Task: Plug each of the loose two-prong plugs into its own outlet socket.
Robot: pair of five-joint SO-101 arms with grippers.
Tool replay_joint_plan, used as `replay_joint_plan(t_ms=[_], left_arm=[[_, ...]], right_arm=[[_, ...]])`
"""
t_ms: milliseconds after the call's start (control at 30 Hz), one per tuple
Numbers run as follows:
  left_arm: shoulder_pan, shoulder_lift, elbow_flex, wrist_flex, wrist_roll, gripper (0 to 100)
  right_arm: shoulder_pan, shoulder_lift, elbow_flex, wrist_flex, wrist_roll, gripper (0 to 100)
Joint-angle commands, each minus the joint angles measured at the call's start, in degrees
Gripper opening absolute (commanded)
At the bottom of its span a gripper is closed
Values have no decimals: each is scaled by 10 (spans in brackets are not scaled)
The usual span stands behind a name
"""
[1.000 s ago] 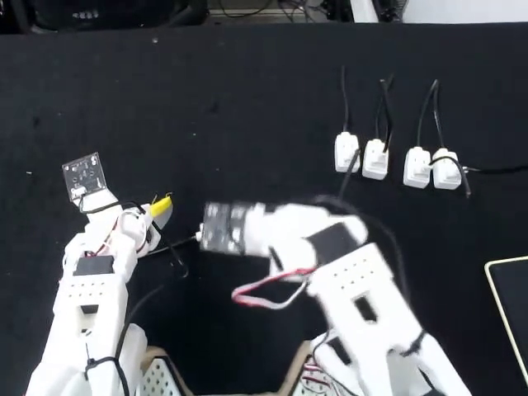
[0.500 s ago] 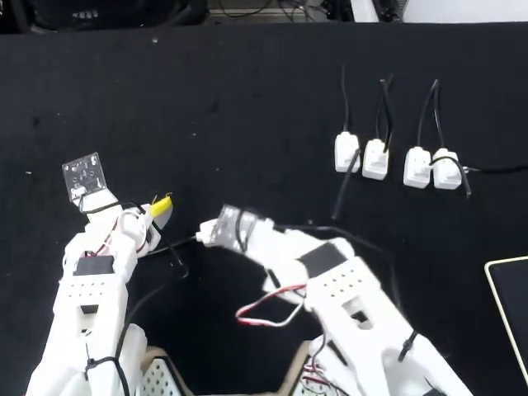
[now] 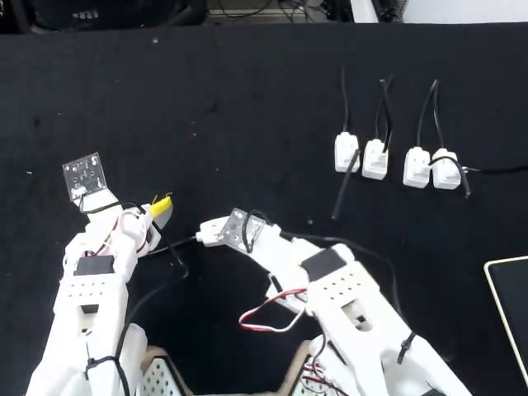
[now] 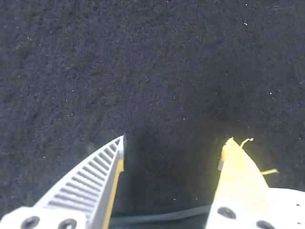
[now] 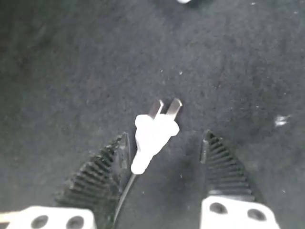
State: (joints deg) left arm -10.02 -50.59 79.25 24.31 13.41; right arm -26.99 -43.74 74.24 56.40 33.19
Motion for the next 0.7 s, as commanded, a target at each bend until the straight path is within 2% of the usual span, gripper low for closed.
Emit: replay_joint_plan(t_ms=[0,167,300,433,667], left_arm=[[-1,-11,-8,-10,4,317],[-1,-11,-8,-10,4,317],[-1,-11,-8,-10,4,317],[-1,-11,-8,-10,4,317],[-1,-11,-9,-10,4,317]], right_arm=[[-6,-13,47,-85,-3,219],[-4,-16,51,-94,0,193],[-4,-16,51,-97,2,14],[-4,-16,8,-58,4,8],[-4,-16,-181,105,76,10]])
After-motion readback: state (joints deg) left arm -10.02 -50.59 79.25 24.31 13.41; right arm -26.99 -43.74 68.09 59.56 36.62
